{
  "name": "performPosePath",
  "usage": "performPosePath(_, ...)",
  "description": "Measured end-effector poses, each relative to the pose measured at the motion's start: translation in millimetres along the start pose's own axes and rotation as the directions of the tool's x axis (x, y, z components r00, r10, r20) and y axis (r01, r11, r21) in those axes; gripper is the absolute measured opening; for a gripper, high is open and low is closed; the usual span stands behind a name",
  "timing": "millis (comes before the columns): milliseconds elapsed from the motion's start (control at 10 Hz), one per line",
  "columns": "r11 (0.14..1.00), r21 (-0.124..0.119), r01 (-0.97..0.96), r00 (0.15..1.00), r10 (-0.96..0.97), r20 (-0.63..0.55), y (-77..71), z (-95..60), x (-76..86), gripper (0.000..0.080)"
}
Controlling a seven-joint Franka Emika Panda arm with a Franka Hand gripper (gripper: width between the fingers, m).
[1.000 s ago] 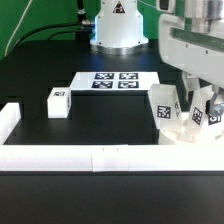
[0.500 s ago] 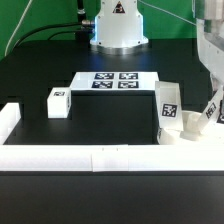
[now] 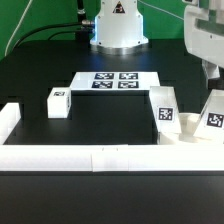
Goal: Assemble stool
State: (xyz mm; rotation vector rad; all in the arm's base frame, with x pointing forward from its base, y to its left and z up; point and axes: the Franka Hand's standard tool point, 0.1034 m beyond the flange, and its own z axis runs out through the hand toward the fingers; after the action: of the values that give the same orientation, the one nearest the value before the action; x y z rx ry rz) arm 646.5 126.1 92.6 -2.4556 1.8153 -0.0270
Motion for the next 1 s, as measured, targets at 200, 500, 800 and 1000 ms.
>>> performPosePath(200,0.963,-0.032,0.269,0.963,-0.269,0.019,-0.3,-21.0,-6.0,0.0646)
performPosePath(500,0.880,-0.028,0.473,0.881,-0.473,0.023,0.4,-18.3,-4.5,0.0648)
performPosePath(800,0.468,-0.047,0.883,0.469,-0.883,0.022,-0.3,-20.9,4.1,0.0648)
performPosePath(1000,0.397,-0.039,0.917,0.397,-0.918,-0.020,-1.9,-26.0,5.0,0.0648)
